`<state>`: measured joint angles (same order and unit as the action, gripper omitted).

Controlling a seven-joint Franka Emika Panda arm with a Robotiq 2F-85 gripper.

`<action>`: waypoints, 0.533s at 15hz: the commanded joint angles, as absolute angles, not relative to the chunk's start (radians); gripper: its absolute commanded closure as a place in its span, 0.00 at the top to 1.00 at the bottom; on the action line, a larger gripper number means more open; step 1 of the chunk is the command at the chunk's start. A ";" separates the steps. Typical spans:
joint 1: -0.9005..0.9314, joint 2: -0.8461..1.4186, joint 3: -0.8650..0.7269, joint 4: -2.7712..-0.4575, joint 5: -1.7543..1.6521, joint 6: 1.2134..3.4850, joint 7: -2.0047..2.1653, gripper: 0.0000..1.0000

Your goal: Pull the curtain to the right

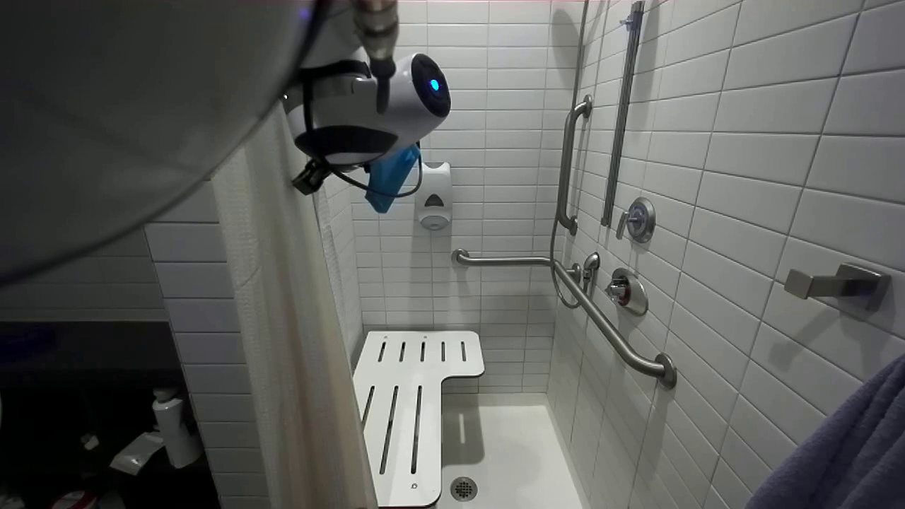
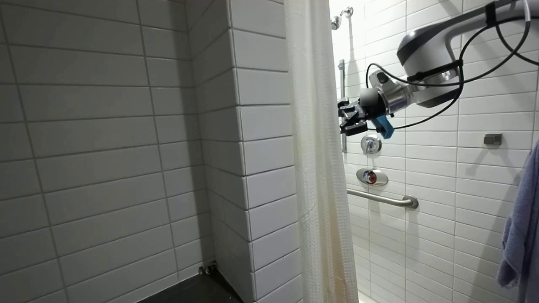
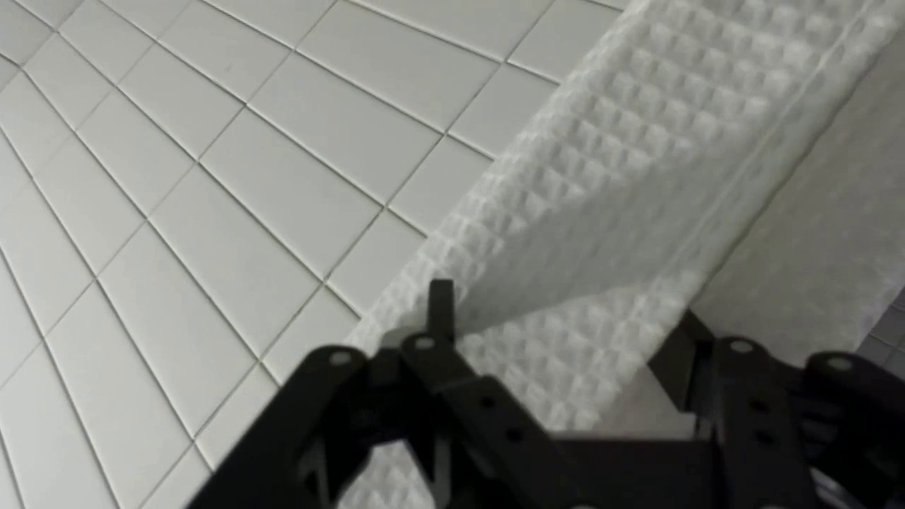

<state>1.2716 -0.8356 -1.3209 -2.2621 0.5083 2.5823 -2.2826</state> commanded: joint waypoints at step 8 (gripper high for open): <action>1.256 -0.793 -1.276 -2.269 0.334 2.620 -2.094 0.00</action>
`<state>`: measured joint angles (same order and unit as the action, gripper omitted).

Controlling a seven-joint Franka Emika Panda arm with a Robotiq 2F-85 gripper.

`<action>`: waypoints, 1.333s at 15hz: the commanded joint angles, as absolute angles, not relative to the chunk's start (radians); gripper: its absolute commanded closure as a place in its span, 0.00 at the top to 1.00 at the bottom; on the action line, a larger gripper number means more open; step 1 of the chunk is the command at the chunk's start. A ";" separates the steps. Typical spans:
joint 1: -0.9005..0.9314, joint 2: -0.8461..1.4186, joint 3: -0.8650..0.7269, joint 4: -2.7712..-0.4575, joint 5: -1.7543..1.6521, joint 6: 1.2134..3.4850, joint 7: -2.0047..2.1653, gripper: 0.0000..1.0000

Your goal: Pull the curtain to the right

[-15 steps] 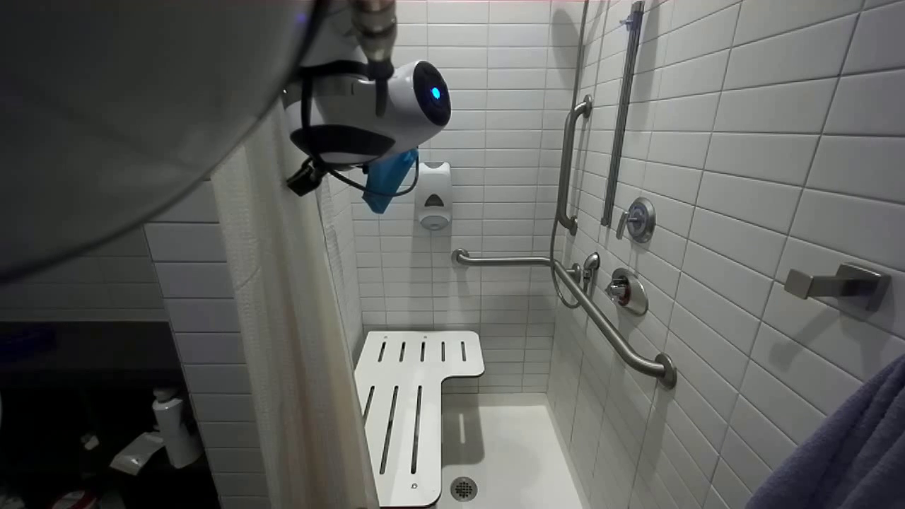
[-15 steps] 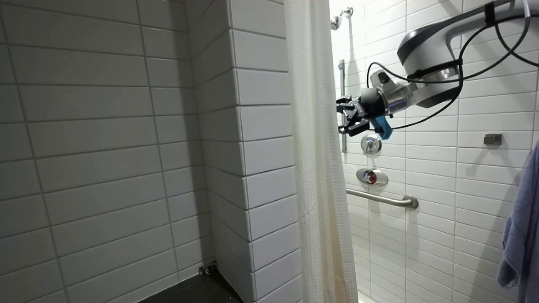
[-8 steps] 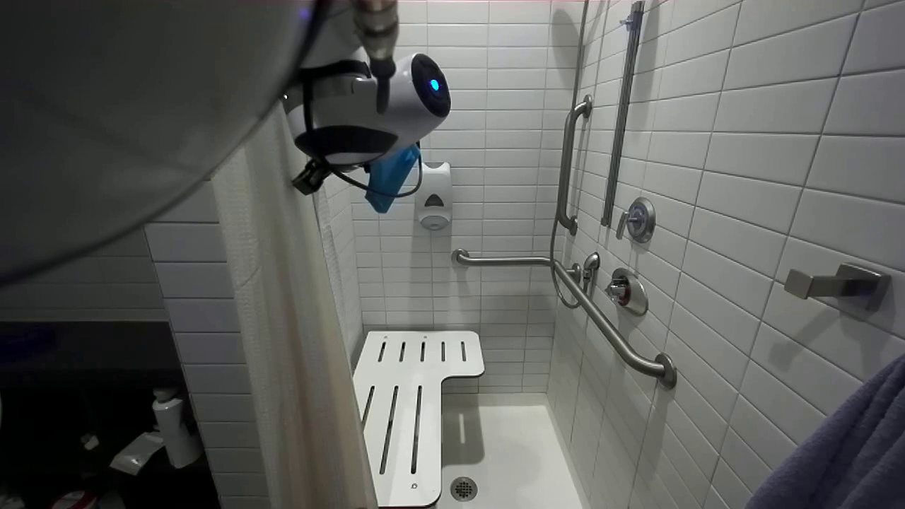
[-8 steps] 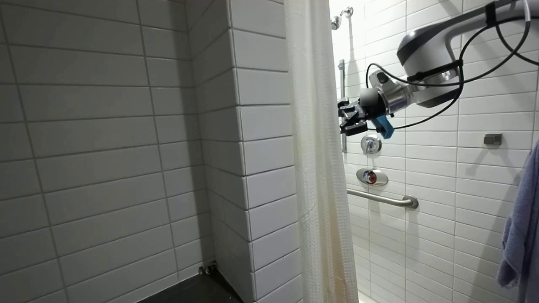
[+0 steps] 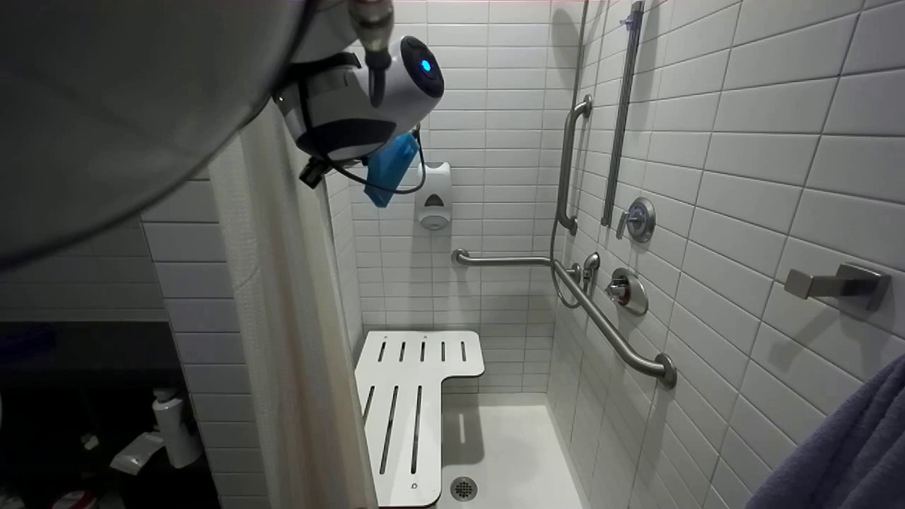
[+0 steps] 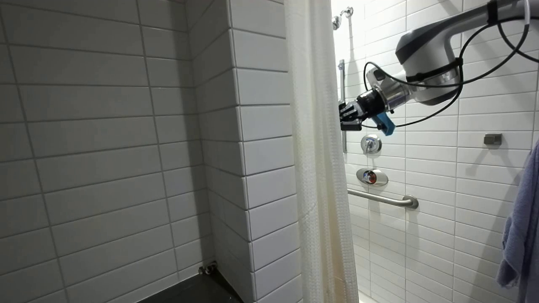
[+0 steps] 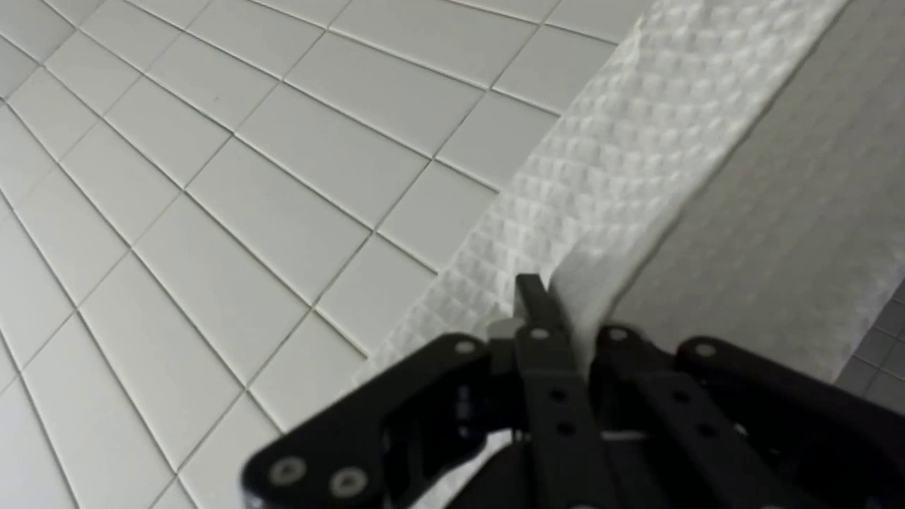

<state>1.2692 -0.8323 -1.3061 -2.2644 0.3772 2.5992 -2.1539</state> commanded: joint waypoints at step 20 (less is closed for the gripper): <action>1.336 -0.495 -1.246 -2.122 0.205 2.299 -1.966 0.00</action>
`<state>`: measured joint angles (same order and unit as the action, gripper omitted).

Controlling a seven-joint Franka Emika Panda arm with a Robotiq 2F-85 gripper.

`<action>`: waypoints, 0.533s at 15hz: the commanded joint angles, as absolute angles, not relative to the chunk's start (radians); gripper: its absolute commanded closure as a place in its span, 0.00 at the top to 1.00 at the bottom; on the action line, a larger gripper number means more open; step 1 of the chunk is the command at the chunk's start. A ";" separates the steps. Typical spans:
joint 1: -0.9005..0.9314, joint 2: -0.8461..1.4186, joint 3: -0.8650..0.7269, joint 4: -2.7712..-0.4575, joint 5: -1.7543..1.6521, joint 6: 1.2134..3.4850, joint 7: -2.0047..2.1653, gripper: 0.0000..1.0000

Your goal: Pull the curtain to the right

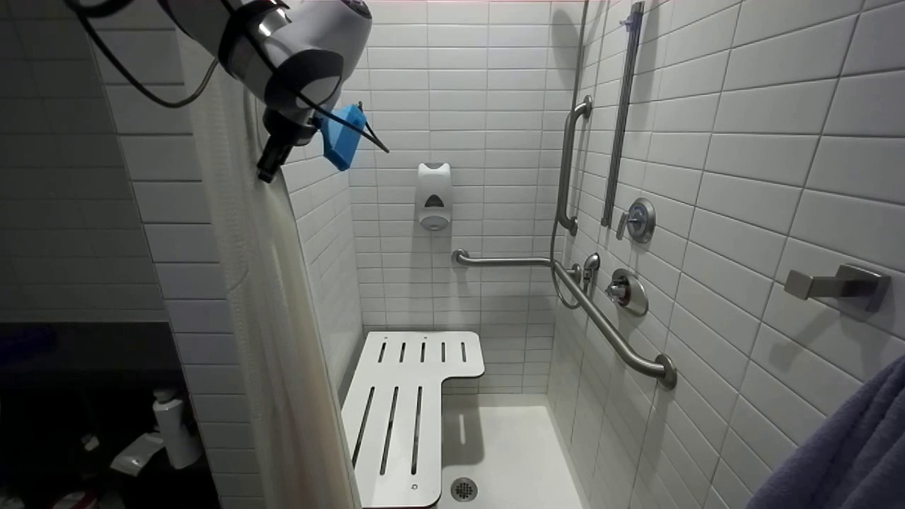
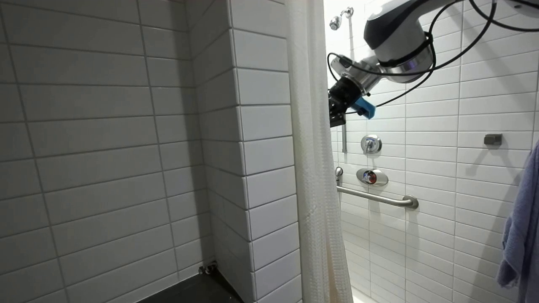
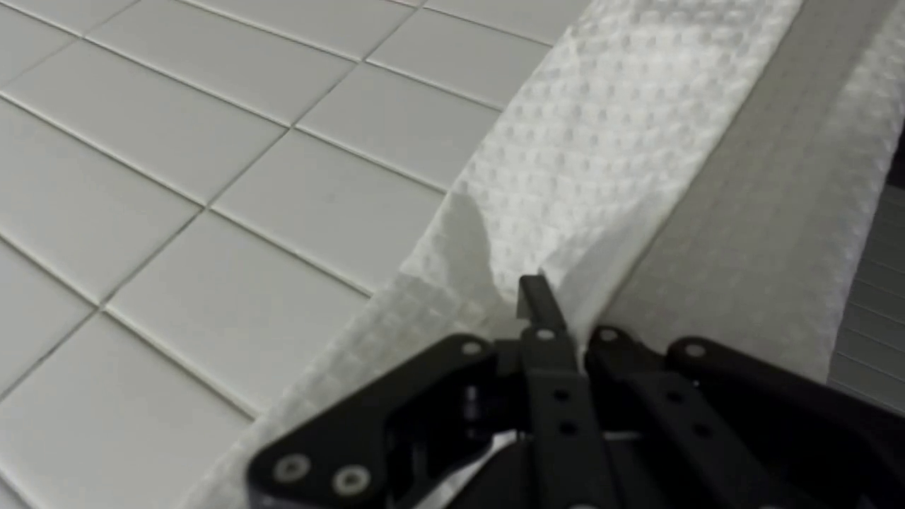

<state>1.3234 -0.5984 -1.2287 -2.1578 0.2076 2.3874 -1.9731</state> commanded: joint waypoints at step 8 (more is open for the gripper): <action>1.349 -0.359 -1.259 -2.040 0.243 2.111 -1.995 0.00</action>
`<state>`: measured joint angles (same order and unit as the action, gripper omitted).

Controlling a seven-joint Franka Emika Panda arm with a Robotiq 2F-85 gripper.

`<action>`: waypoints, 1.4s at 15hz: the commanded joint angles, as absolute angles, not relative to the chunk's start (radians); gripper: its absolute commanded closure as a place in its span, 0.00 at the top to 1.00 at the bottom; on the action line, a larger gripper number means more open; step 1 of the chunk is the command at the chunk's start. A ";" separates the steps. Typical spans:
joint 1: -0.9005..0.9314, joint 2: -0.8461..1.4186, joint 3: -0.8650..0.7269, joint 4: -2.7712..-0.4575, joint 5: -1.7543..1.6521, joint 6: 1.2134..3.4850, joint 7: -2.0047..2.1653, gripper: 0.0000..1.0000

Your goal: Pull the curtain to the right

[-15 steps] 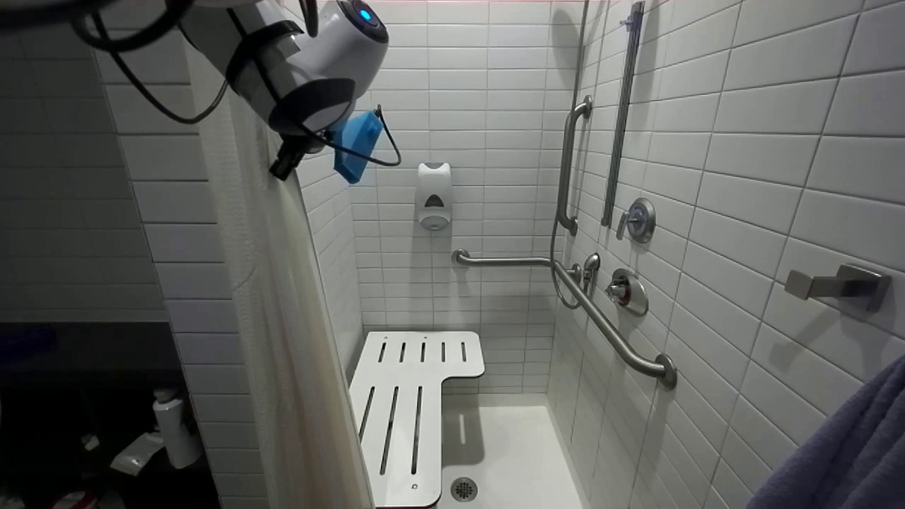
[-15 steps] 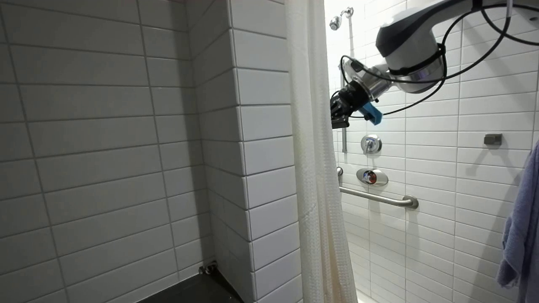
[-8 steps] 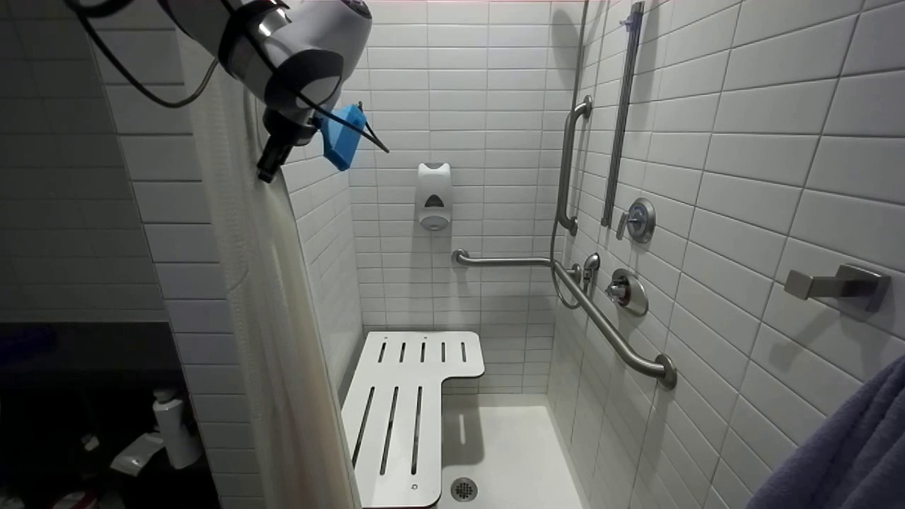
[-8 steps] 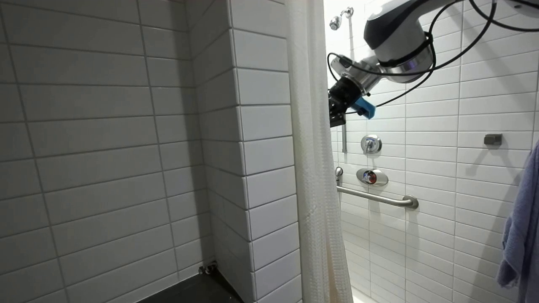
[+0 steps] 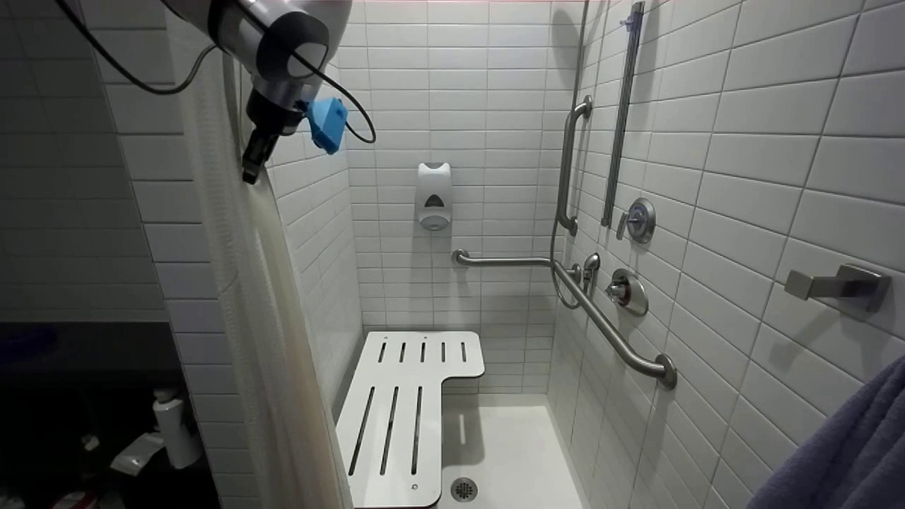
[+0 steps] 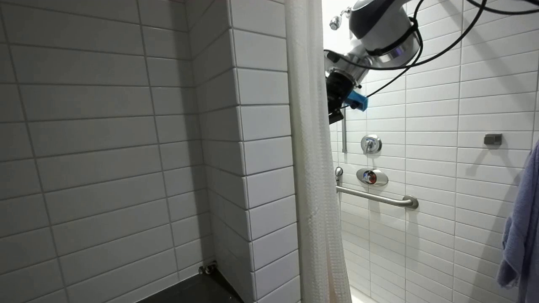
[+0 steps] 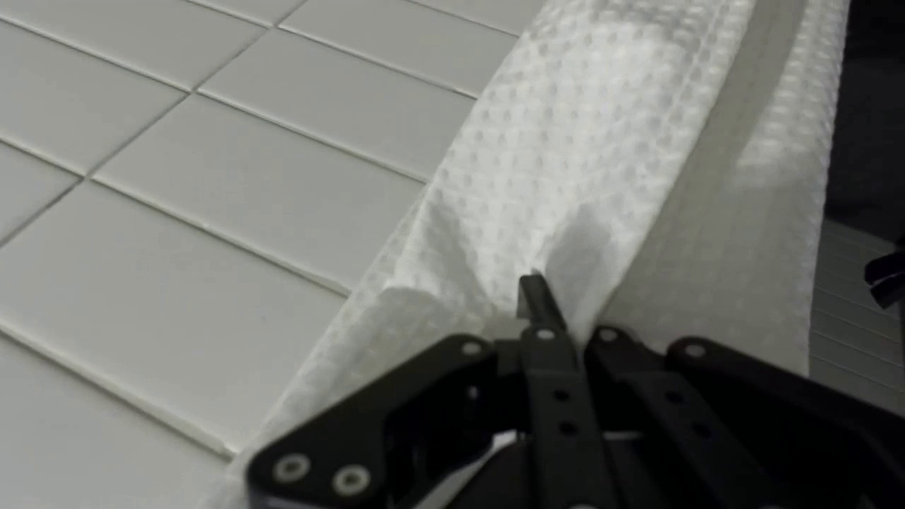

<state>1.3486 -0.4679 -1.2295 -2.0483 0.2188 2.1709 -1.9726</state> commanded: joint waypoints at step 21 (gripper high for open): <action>0.962 -0.420 -1.171 -2.177 0.528 2.164 -2.035 0.00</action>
